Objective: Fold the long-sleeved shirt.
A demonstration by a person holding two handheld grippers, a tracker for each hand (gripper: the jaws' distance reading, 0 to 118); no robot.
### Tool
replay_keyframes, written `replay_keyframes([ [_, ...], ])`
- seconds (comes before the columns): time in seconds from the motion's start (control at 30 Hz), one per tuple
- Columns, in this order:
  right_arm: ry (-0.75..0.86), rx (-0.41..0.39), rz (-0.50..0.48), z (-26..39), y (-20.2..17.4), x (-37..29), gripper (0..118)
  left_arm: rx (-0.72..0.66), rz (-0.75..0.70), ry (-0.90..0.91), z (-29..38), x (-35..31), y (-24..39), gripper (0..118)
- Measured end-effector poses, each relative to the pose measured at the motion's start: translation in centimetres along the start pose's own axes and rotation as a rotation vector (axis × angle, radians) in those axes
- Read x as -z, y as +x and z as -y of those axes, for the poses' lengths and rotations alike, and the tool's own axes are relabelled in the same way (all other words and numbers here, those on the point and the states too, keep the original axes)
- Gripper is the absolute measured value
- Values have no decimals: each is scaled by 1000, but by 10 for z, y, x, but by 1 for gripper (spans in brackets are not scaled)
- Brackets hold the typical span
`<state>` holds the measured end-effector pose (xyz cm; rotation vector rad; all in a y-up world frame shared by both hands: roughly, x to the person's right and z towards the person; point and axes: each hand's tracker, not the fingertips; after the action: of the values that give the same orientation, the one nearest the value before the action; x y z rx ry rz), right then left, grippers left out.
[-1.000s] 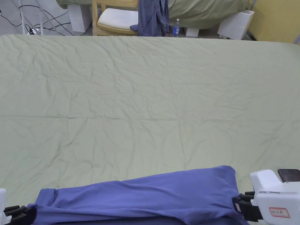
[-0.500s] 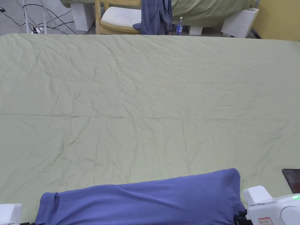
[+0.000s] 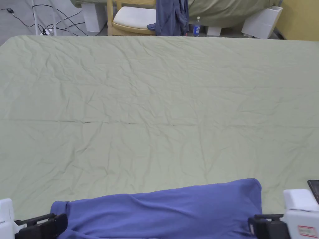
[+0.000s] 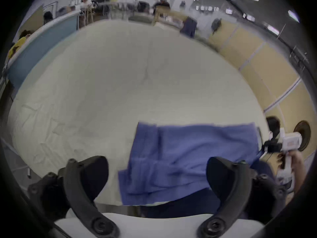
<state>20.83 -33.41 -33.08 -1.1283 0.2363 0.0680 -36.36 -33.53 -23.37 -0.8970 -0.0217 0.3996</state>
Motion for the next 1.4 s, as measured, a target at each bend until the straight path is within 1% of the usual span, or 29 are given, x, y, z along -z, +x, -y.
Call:
replay_keyframes([
  [0.03,52,-1,-23,-5,-2,-15,114,-18,17,11,-3,-10,6,113],
  [0.13,129,75,-76,-9,-7,-44,117,-64,61,39,-5,-31,18,111],
  [0.17,154,100,-93,-9,-8,-48,111,-76,74,30,-5,-35,21,102],
  [0.23,178,159,-152,-9,-20,-58,58,-118,116,-8,-4,-43,23,29],
  [0.27,183,181,-193,-7,-22,-59,42,-138,144,-12,-3,-44,23,12],
  [0.3,183,203,-258,-6,-25,-57,42,-154,158,-32,-1,-42,24,12],
  [0.33,169,230,-281,-4,-29,-53,1,-184,178,-29,4,-34,0,3],
  [0.37,155,276,-310,5,-12,-33,2,-177,196,-52,6,-31,-5,1],
  [0.43,105,236,-390,9,-20,-22,2,-196,310,-98,9,-23,-20,1],
  [0.47,93,206,-393,11,-25,-20,2,-241,348,-108,13,-20,-36,5],
  [0.5,81,177,-410,10,-25,-16,2,-305,382,-119,13,-13,-49,25],
  [0.53,79,150,-433,11,-30,-13,2,-360,419,-132,14,-5,-64,58],
  [0.57,76,136,-463,11,-33,-11,2,-398,420,-142,15,3,-75,95],
  [0.6,77,116,-496,12,-39,-10,2,-389,368,-132,20,10,-87,118],
  [0.63,76,107,-533,12,-47,-9,2,-376,284,-80,23,15,-102,116],
  [0.7,70,119,-601,11,-54,-4,2,-373,282,-54,24,38,-116,116],
  [0.83,40,96,-606,12,-67,5,2,-347,228,-243,30,82,-124,113],
  [0.9,35,75,-622,14,-73,6,2,-341,260,-219,33,85,-116,115],
  [0.97,27,82,-653,16,-75,9,2,-343,385,-203,28,88,-115,113],
  [1.07,15,96,-682,17,-77,13,2,-523,551,-274,30,106,-113,87],
  [1.1,13,96,-686,17,-78,14,2,-557,560,-301,31,118,-109,84],
  [1.17,12,93,-684,17,-81,15,2,-532,484,-303,33,138,-107,81],
  [1.2,13,91,-685,16,-81,14,2,-525,506,-291,32,143,-105,70],
  [1.23,14,91,-687,16,-82,14,2,-537,565,-276,29,147,-102,51],
  [1.27,16,92,-689,15,-83,13,2,-550,557,-272,28,151,-98,37],
  [1.3,18,94,-693,15,-85,12,2,-551,522,-277,27,156,-94,37],
  [1.33,18,96,-698,14,-86,11,2,-529,440,-310,28,163,-90,16],
  [1.37,18,98,-702,14,-87,11,2,-522,402,-328,31,164,-90,16],
  [1.4,19,100,-703,14,-88,10,2,-519,465,-306,21,134,-40,16],
])
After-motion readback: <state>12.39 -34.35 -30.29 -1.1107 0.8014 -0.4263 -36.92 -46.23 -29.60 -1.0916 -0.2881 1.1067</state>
